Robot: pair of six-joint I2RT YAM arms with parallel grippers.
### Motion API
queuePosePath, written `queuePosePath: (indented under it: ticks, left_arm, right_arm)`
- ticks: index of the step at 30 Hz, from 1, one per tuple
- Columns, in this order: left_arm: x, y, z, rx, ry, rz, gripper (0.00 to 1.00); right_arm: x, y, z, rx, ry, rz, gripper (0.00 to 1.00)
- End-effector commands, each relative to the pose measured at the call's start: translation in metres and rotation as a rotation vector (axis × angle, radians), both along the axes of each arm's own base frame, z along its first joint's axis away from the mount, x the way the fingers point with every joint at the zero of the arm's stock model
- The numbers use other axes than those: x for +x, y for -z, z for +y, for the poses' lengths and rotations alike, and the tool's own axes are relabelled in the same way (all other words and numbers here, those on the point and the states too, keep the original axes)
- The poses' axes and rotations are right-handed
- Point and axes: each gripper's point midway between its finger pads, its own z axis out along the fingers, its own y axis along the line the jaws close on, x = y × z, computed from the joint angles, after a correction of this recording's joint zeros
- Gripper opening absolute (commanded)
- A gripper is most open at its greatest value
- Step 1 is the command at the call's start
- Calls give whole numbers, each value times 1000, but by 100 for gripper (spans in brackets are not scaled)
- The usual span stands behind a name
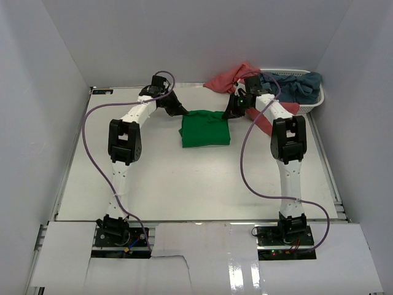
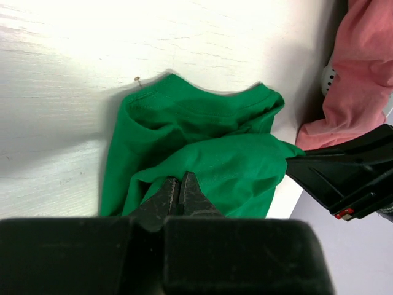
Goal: Fold and stack the t-shirts
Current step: Fold the long partially folded tshirt into a neat square
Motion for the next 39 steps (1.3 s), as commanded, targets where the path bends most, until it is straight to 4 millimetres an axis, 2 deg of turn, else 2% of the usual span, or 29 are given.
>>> queuePosePath:
  ticks: [1,12,15,16,19,20,22,23,26,31,36,38,39]
  left_arm:
    - [5,-31,4,-6,-17,-70,0]
    - [7,-31,14,19,-62,-87,0]
    - [6,-35,17,19,-68,-98,0]
    - [6,-37,18,16,-72,-99,0]
    - [5,-34,22,17,-81,-88,0]
    - [5,-37,23,15,-85,-94,0]
    - [2,-35,26,23,-96,-88,0]
    - [3,-36,28,21,-104,-91,0]
    - [4,-43,31,14,-118,-109,0]
    - [5,-56,35,8,-125,-131,0]
    - [6,-65,39,5,-129,-146,0]
    - [7,-67,42,6,-131,-151,0]
    - [7,-66,42,6,-130,-148,0]
  right_arm:
    - [21,-13,10,59,-20,-102,8]
    - [46,-12,19,114,-26,-189,8]
    - [51,-13,23,148,-7,-184,15]
    - [54,-10,23,162,5,-183,22]
    - [56,-8,24,209,34,-157,32]
    - [59,-13,25,218,39,-181,34]
    - [55,-13,27,245,42,-173,36]
    - [58,-25,29,262,38,-213,37]
    - [54,-32,30,282,29,-222,38]
    - [42,-48,36,340,-24,-237,39]
    - [24,-56,34,355,-50,-255,41]
    - [19,-66,34,371,-70,-277,41]
    - [13,-63,33,374,-74,-269,42]
